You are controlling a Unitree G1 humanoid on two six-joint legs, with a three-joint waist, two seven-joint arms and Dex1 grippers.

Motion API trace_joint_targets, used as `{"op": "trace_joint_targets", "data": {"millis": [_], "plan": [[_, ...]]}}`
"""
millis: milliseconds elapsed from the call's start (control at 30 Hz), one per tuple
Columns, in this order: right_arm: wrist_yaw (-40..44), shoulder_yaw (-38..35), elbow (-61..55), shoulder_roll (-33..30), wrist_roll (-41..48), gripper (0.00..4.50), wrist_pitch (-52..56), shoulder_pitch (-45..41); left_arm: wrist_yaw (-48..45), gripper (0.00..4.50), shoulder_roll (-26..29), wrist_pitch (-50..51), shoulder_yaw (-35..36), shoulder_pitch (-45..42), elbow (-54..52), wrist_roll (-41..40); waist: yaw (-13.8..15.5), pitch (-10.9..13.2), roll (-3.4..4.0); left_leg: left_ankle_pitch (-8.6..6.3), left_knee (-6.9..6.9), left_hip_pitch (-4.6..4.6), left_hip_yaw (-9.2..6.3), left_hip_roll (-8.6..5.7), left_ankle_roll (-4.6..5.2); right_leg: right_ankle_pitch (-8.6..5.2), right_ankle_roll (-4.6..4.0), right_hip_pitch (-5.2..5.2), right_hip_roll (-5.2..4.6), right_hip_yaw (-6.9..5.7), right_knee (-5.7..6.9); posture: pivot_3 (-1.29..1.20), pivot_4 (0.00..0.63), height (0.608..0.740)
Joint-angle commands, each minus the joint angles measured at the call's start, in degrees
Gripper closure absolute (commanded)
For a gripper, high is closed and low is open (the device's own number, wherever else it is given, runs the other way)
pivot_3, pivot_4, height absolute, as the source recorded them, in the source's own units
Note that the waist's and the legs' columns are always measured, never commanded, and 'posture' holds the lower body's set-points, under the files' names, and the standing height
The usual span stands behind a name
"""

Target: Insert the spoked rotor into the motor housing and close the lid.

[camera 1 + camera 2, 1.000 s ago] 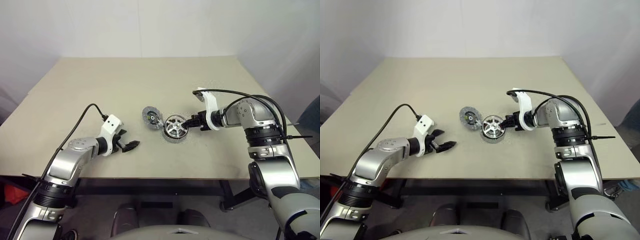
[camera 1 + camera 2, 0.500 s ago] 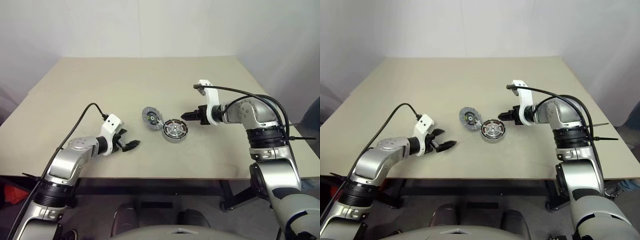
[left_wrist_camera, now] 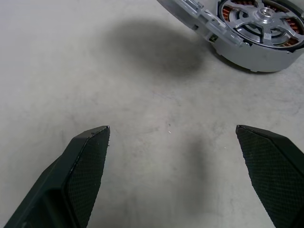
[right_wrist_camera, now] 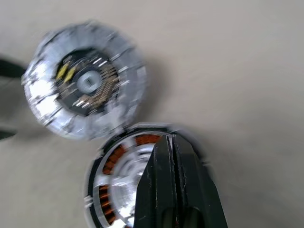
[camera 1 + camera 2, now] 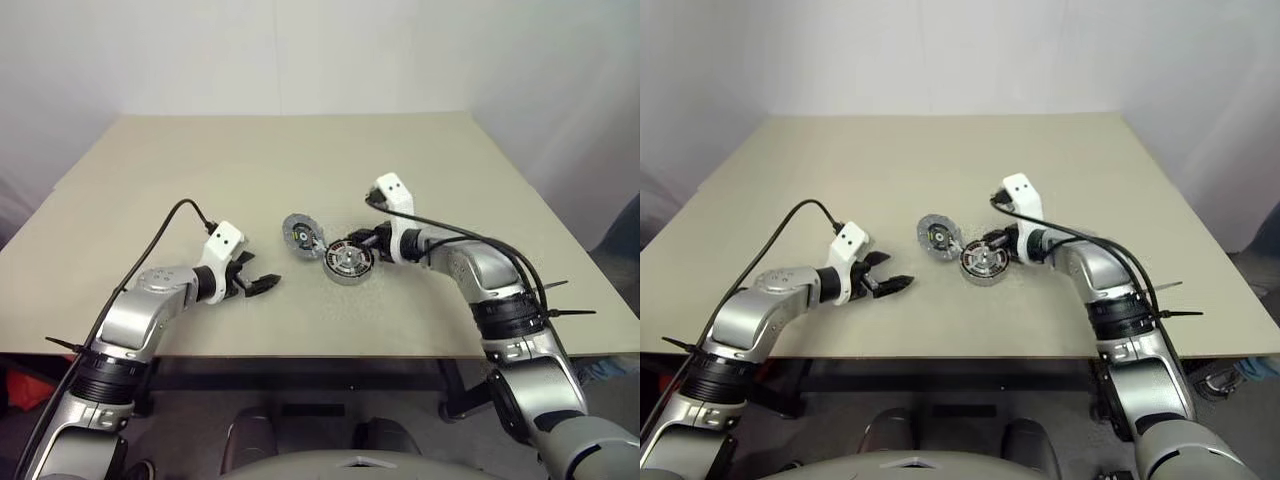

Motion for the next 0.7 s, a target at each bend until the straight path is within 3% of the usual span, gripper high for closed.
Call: {"op": "trace_joint_targets", "data": {"millis": [33,233,400,567,700], "plan": [[2.43,2.63,-3.75,-0.63,-0.31,4.49,-1.61,1.59,-0.71,0.00,0.80,-0.84,0.49,-1.64,-0.58,0.15,0.00,0.00,-0.01,0.00,0.00,0.00,0.00,0.00,0.00,0.01,-0.01,0.00,0.00,0.00,0.00,0.00,0.000,0.740],[1.28,9.03,3.14,0.09,-7.62,4.49,-8.96,5.98,-0.92,0.00,1.14,-1.17,0.58,-2.08,-0.07,0.60,-0.15,-0.16,-0.16,0.00,0.00,0.25,-0.01,0.01,0.00,-0.10,0.17,0.21,0.00,0.00,0.00,0.00,0.000,0.740],[3.65,5.33,-0.09,0.23,-5.80,4.49,-12.71,5.26,-0.93,0.00,1.42,-1.30,0.79,-2.28,0.19,0.86,-0.22,-0.26,-0.27,0.00,0.01,0.57,-0.06,0.00,0.00,-0.13,0.21,0.50,0.01,0.00,-0.09,0.00,0.000,0.740],[11.01,-1.06,-6.47,-1.88,0.11,4.49,-15.98,0.72,-1.18,0.00,0.89,-1.90,0.24,-2.86,0.75,1.02,-0.16,-0.20,-0.21,0.00,0.06,0.23,-0.12,-0.02,0.00,-0.12,0.22,0.31,0.01,-0.01,-0.16,0.00,0.000,0.740],[20.32,2.25,-7.53,-8.85,-3.07,4.49,-23.46,-2.28,-1.69,0.00,0.50,-3.03,-0.25,-3.48,1.68,1.38,-0.05,-0.20,-0.21,0.00,0.14,0.21,-0.15,0.00,0.01,-0.09,0.23,0.32,0.01,-0.02,-0.09,0.00,0.000,0.740]]}}
